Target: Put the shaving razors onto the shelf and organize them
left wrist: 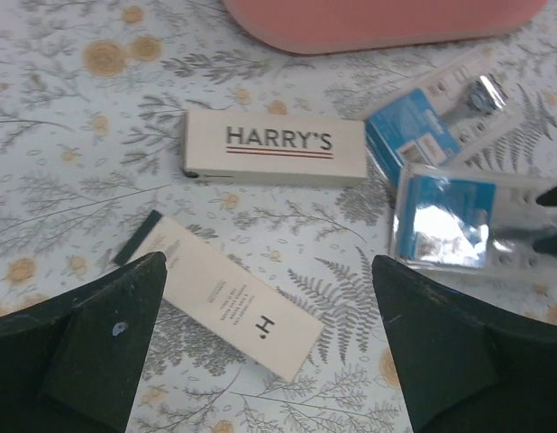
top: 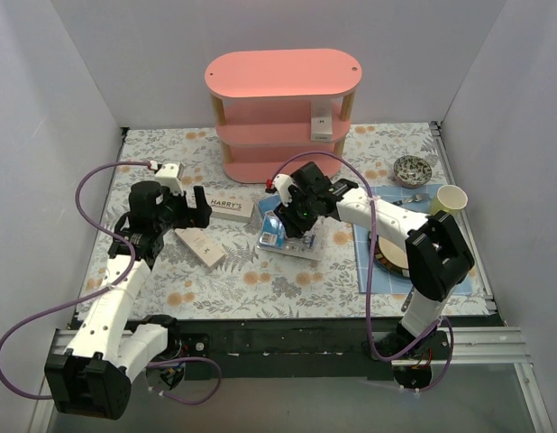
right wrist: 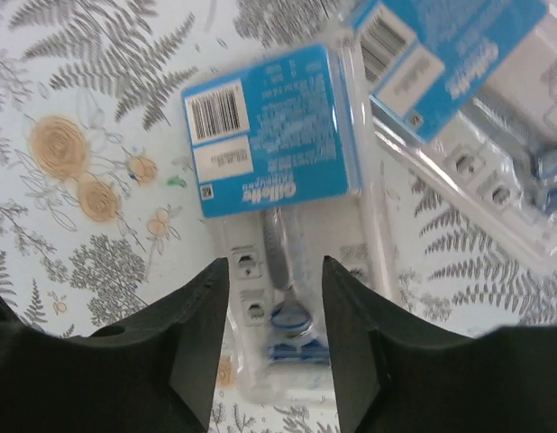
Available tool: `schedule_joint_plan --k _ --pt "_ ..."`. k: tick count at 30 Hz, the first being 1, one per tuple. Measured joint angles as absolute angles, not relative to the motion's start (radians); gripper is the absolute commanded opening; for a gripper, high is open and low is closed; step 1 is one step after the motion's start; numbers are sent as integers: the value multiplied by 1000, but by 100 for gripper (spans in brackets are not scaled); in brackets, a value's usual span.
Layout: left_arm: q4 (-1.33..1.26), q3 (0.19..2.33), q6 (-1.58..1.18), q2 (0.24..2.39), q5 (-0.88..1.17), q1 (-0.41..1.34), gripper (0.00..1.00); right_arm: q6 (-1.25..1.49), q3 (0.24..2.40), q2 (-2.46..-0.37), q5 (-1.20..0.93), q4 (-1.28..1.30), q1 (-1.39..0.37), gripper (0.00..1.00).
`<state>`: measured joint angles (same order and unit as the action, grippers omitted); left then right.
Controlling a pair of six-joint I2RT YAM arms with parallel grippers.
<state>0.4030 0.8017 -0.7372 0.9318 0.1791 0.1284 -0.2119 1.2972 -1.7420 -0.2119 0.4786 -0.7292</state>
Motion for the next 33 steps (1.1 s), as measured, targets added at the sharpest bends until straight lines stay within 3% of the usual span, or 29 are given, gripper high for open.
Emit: schedule_joint_plan --k 4,8,20,33 --pt "467 906 -739 999 72 63 98 -212 1394 -1784 -234 471 -785 65" --pt "533 1040 -737 1110 30 -25 98 -202 1529 -1875 -242 409 -880 98" --pt "668 1185 -752 1063 -62 -100 98 -58 1830 -2180 -112 359 -1065 99" --pt "769 1186 -776 921 -55 -132 98 -23 1878 -2263 117 339 -1212 98"
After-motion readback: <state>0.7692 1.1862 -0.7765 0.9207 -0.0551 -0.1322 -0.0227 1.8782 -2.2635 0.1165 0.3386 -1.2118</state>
